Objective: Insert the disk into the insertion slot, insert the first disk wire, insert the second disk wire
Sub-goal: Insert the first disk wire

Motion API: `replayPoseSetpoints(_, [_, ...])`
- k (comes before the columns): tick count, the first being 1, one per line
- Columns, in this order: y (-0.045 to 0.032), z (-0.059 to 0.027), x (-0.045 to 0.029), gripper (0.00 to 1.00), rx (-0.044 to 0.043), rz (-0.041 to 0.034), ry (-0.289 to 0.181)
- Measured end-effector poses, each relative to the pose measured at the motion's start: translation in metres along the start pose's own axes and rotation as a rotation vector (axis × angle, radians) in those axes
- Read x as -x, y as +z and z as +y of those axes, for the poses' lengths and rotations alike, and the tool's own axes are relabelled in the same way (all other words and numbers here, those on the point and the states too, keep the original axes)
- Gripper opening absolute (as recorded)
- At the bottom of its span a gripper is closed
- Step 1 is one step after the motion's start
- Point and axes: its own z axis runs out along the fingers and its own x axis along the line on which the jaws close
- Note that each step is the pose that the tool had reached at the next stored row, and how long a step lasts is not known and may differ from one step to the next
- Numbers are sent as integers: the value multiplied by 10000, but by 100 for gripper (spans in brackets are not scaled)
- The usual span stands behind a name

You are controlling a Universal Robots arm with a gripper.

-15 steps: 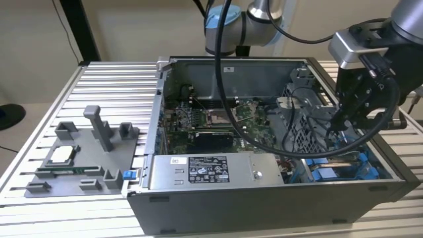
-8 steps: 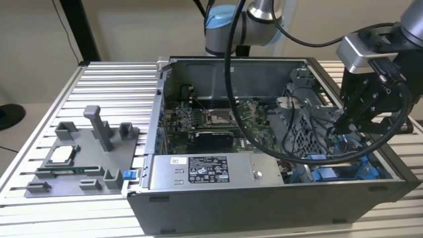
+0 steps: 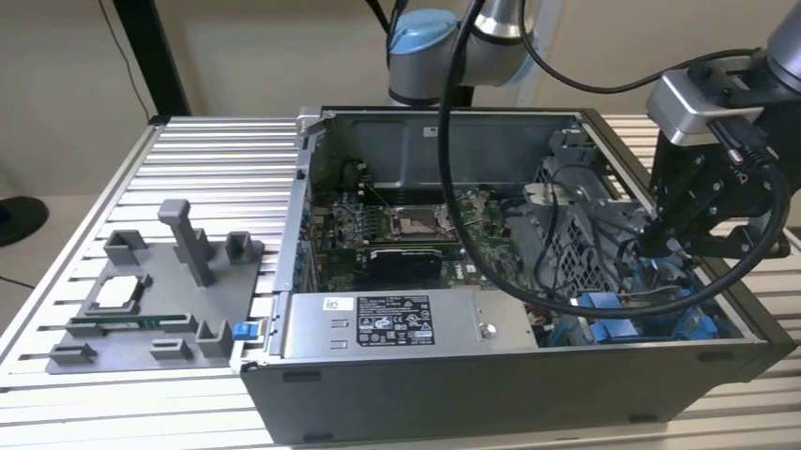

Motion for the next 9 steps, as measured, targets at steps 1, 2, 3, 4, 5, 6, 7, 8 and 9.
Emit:
replayPoseSetpoints(1, [4,-8,-2,0,2,-2,0])
replayPoseSetpoints(2, [8,-15,-3,0,4,-2,0])
replayPoseSetpoints(3, [10,-21,-4,0,6,-1,0])
replayPoseSetpoints(4, [13,-28,-5,0,7,1,1])
replayPoseSetpoints(5, [16,-34,-6,0,8,2,2])
replayPoseSetpoints(6, [20,-39,-7,0,10,1,1])
replayPoseSetpoints(7, [24,-45,-8,0,12,-1,2])
replayPoseSetpoints(8, [27,-52,-9,0,14,-2,2])
replayPoseSetpoints(9, [29,-60,-10,0,15,-1,2])
